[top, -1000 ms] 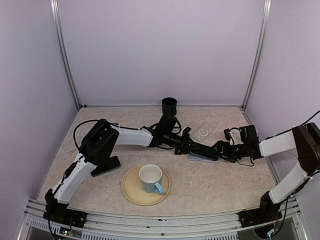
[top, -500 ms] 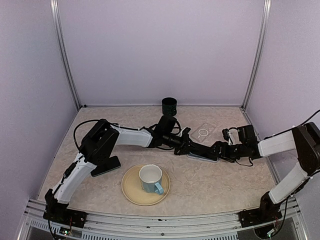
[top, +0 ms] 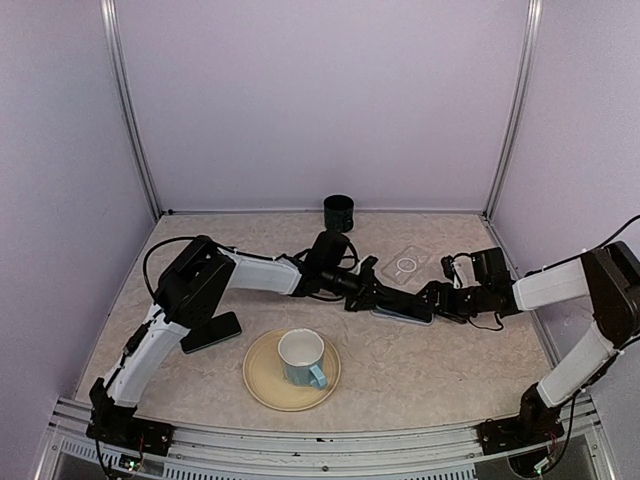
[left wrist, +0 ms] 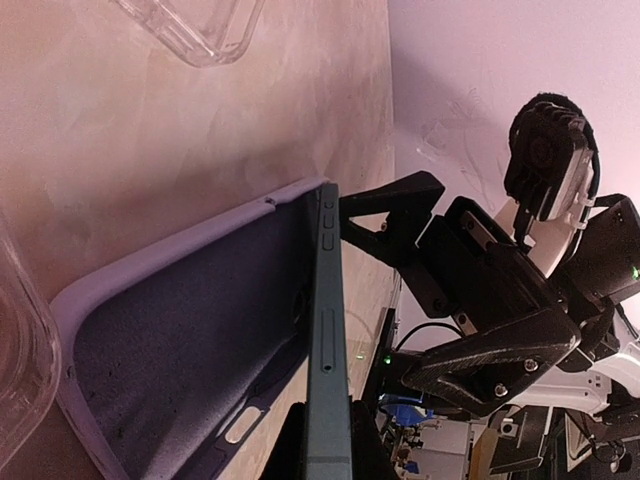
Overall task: Put the phone into the phone case
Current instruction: Install the phone on the phone case.
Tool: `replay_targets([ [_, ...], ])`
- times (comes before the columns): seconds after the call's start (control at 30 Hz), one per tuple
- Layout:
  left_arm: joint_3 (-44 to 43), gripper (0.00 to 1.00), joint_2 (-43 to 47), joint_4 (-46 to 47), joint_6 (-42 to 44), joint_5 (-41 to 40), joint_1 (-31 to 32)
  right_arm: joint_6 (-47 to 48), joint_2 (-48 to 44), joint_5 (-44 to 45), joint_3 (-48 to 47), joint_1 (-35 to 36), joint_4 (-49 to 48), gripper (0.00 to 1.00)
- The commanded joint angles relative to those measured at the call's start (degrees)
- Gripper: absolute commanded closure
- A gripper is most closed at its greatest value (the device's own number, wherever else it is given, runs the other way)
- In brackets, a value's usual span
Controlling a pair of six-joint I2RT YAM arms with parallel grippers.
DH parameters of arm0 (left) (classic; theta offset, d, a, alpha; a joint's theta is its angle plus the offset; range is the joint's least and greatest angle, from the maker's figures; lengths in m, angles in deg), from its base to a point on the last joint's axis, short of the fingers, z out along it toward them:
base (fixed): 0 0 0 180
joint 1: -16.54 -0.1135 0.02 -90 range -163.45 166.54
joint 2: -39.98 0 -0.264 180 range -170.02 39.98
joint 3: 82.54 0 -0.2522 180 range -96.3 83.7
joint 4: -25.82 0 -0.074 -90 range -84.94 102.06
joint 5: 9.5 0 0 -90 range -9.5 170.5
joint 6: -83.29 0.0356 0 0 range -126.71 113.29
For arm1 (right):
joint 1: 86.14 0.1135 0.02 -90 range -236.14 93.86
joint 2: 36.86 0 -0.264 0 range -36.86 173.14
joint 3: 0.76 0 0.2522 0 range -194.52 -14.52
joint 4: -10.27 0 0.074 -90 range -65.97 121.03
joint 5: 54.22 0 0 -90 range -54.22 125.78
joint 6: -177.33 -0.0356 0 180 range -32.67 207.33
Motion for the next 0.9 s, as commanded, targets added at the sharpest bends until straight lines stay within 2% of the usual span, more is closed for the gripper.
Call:
replay_targets([
  [0.0, 3.75, 1.00, 2.57, -3.69, -1.49, 1.07, 0.26, 0.91, 0.26, 0.26, -1.68, 0.80, 0.49, 0.00],
  [0.37, 9.62, 1.00, 5.94, 4.91, -6.86, -1.34, 0.24, 0.12, -1.52, -1.21, -1.44, 1.05, 0.04, 0.00],
  [0.53, 4.30, 1.00, 4.38, -0.91, -4.12, -0.17, -0.42, 1.05, -2.25, 0.18, -1.03, 1.13, 1.34, 0.00],
  [0.87, 6.64, 1.00, 4.46, 0.46, -5.14, 0.12, 0.28, 0.59, -1.03, 1.10, -0.68, 2.75, 2.20, 0.00],
])
